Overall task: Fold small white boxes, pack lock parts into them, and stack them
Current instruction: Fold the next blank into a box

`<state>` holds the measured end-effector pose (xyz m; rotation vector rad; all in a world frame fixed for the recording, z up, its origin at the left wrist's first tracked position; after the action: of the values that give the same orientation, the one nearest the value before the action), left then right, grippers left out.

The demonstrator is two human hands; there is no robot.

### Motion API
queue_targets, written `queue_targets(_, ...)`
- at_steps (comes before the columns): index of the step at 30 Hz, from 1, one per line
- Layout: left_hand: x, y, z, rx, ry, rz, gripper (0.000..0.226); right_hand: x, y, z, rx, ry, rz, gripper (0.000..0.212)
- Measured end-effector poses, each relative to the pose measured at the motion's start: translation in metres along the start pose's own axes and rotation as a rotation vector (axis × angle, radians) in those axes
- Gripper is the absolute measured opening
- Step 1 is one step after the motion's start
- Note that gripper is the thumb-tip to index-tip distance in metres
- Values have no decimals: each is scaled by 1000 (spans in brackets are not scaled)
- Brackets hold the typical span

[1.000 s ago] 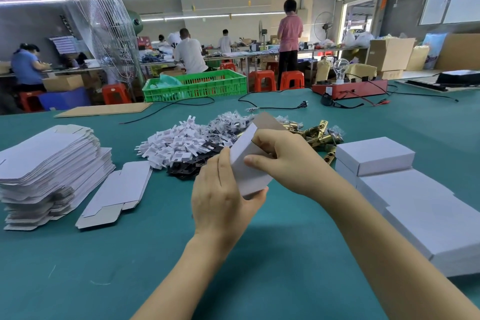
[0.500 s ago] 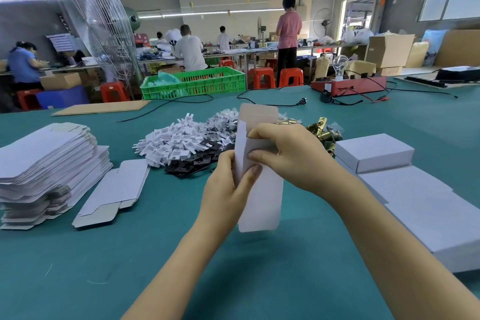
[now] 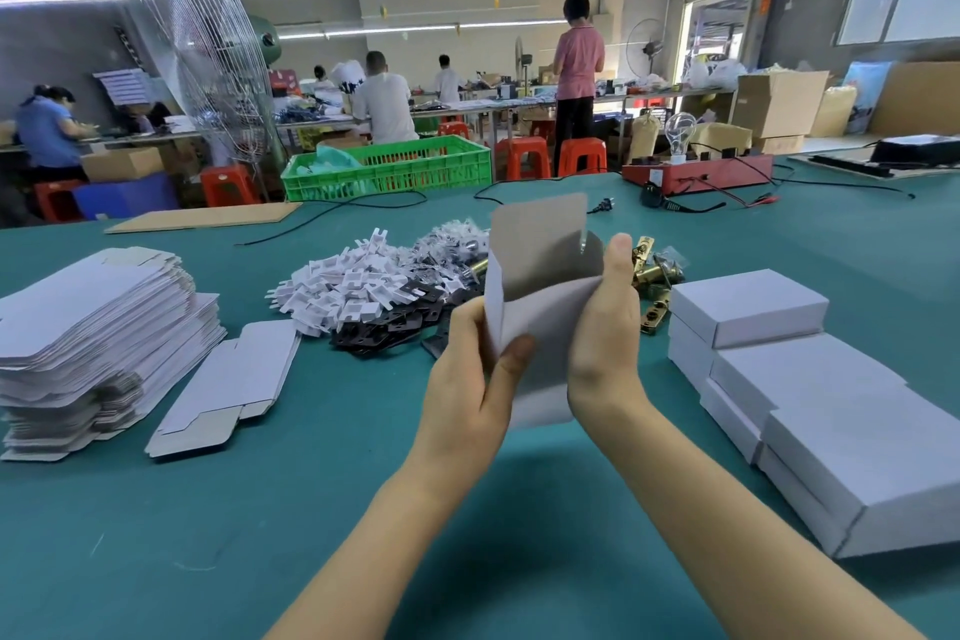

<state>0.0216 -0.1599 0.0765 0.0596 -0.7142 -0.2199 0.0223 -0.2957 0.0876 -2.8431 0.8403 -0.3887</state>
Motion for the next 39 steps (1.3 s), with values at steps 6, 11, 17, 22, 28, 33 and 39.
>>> queue_targets(6,-4,-14,-6,-37,19,-149,19,-1,7,0,134,63,33,54)
queue_targets(11,-3,-18,-12,-213,92,-146,28,-2,-5,3,116,141,-54,53)
queue_targets(17,-2,-5,-17,-284,103,-9,33,-5,-16,10,91,145,-98,50)
queue_targets(22,-1,-5,-15,-242,86,8,28,-8,-16,4,89,213,-101,60)
queue_targets(28,-1,2,-22,-150,115,14,32,-4,-20,13,92,186,-156,51)
queue_targets(33,2,10,-26,-95,135,-24,44,-9,-29,8,53,210,-257,54)
queue_targets(39,3,8,-27,-205,166,21,39,-4,-28,3,-98,257,-291,60)
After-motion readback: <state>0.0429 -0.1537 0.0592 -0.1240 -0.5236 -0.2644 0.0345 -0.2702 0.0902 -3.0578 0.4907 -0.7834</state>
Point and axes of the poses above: each hand's wrist, its own x-axis towards the middle knuckle, its own y-axis out of the back of the hand, z = x × y, the point moved 8 cm from there along x, towards the middle knuckle, and after that the axes turned 11 degrees about -x, right-handed, at the moved point
